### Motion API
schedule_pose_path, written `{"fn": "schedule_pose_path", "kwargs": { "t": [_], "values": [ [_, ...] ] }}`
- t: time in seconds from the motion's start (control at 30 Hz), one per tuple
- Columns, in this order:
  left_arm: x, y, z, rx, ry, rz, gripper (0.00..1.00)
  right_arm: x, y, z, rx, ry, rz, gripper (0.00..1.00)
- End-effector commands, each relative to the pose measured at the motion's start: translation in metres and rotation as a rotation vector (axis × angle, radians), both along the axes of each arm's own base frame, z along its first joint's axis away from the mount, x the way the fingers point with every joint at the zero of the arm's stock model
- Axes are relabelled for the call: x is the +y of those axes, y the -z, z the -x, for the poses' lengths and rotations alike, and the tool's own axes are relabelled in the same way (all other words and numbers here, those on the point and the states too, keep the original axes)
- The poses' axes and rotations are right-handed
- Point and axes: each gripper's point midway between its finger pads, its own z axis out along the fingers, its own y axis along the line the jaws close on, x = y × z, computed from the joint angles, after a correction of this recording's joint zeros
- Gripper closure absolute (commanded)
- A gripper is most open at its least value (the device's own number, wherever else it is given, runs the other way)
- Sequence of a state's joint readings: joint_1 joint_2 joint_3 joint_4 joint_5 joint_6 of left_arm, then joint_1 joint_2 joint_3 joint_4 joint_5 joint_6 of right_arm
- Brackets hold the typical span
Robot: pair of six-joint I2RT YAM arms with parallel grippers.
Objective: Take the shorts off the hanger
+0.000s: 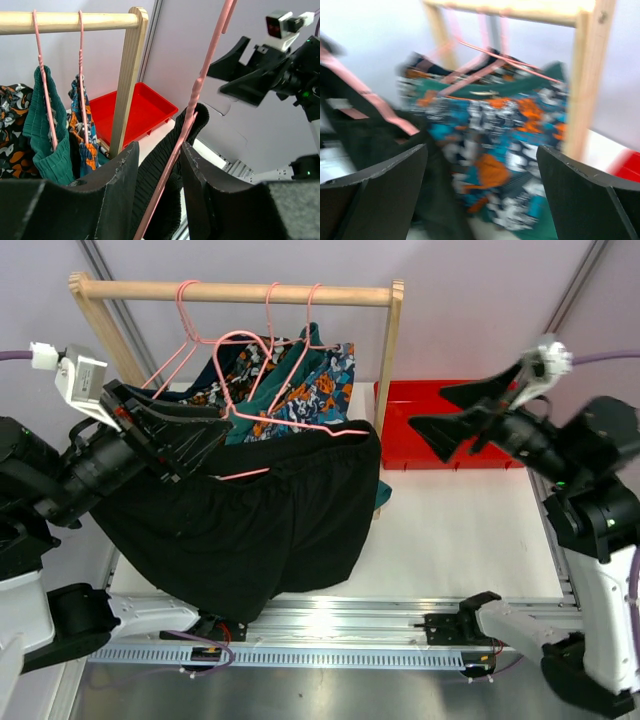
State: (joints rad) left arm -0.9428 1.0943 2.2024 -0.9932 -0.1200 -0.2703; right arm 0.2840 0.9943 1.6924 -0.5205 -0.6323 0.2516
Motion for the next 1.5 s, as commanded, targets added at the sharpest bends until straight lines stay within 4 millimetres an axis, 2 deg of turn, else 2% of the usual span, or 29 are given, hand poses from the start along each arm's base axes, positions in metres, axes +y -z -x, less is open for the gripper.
{"fn": "schedule_pose_path", "kwargs": {
  "t": [0.0,0.03,0.07,0.13,0.17,0.2,0.23,0.27,0.3,0.4,0.43,0.47,0.53,0.97,1.0,1.03,1.07,1.1,1.13,1.2,1.27,1.37,1.4,1.43,1.47],
  "values": [
    [0.005,-0.036,0.002,-0.069,-0.006,0.119,1.00,-0.030,0.045,-0.044,-0.012,0.377,0.312,0.01],
    [0.003,-0.034,-0.001,-0.068,-0.015,0.109,1.00,-0.013,0.050,-0.034,-0.036,0.350,0.345,0.00],
    [0.006,-0.035,-0.002,-0.073,-0.029,0.110,1.00,-0.024,0.062,-0.040,-0.047,0.448,0.401,0.01],
    [0.010,-0.036,-0.004,-0.082,-0.050,0.100,1.00,-0.015,0.070,-0.026,-0.070,0.403,0.401,0.00],
    [0.011,-0.036,-0.006,-0.081,-0.064,0.098,1.00,-0.016,0.064,-0.023,-0.089,0.396,0.350,0.01],
    [0.012,-0.037,-0.007,-0.084,-0.068,0.098,1.00,-0.015,0.076,-0.013,-0.095,0.346,0.335,0.00],
    [0.013,-0.039,-0.006,-0.090,-0.070,0.102,1.00,-0.014,0.079,-0.011,-0.092,0.333,0.321,0.01],
    [0.013,-0.039,-0.006,-0.090,-0.069,0.102,1.00,-0.012,0.081,-0.011,-0.091,0.326,0.308,0.01],
    [0.012,-0.040,-0.006,-0.092,-0.066,0.103,1.00,-0.008,0.093,-0.012,-0.064,0.315,0.315,0.01],
    [0.010,-0.039,-0.008,-0.092,-0.068,0.098,1.00,0.011,0.109,-0.016,-0.031,0.257,0.293,0.00],
    [0.011,-0.039,-0.008,-0.092,-0.073,0.098,1.00,0.020,0.122,-0.017,-0.012,0.228,0.298,0.00],
    [0.010,-0.037,-0.010,-0.090,-0.076,0.093,1.00,0.026,0.119,-0.017,-0.020,0.212,0.272,0.01],
    [0.011,-0.037,-0.010,-0.091,-0.081,0.094,1.00,0.039,0.128,-0.016,0.004,0.160,0.246,0.01],
    [0.012,-0.035,-0.009,-0.094,-0.081,0.093,1.00,0.098,0.078,0.000,-0.054,-0.093,0.042,0.01],
    [0.013,-0.035,-0.009,-0.095,-0.083,0.094,1.00,0.106,0.079,0.001,-0.051,-0.123,0.040,0.01],
    [0.013,-0.034,-0.009,-0.094,-0.084,0.093,1.00,0.110,0.078,0.002,-0.050,-0.139,0.030,0.05],
    [0.013,-0.033,-0.010,-0.092,-0.086,0.091,1.00,0.114,0.072,0.004,-0.065,-0.158,0.009,0.20],
    [0.014,-0.033,-0.011,-0.093,-0.092,0.092,1.00,0.118,0.072,0.005,-0.059,-0.175,-0.001,0.45],
    [0.015,-0.034,-0.010,-0.096,-0.097,0.096,1.00,0.122,0.077,0.004,-0.051,-0.187,0.001,0.99],
    [0.021,-0.032,-0.012,-0.099,-0.119,0.083,1.00,0.121,0.079,0.000,-0.054,-0.162,-0.014,1.00],
    [0.029,-0.035,-0.012,-0.101,-0.148,0.079,1.00,0.100,0.083,-0.013,-0.047,-0.056,-0.029,1.00],
    [0.043,-0.026,-0.019,-0.084,-0.228,0.032,1.00,0.059,0.082,-0.024,-0.032,0.069,-0.066,1.00],
    [0.047,-0.020,-0.020,-0.081,-0.242,0.014,1.00,0.037,0.081,-0.037,-0.030,0.152,-0.071,1.00],
    [0.051,-0.019,-0.021,-0.079,-0.262,0.012,1.00,0.024,0.084,-0.041,-0.009,0.193,-0.071,1.00],
    [0.054,-0.014,-0.021,-0.075,-0.270,0.005,1.00,0.008,0.078,-0.039,-0.022,0.236,-0.085,1.00]
  ]
}}
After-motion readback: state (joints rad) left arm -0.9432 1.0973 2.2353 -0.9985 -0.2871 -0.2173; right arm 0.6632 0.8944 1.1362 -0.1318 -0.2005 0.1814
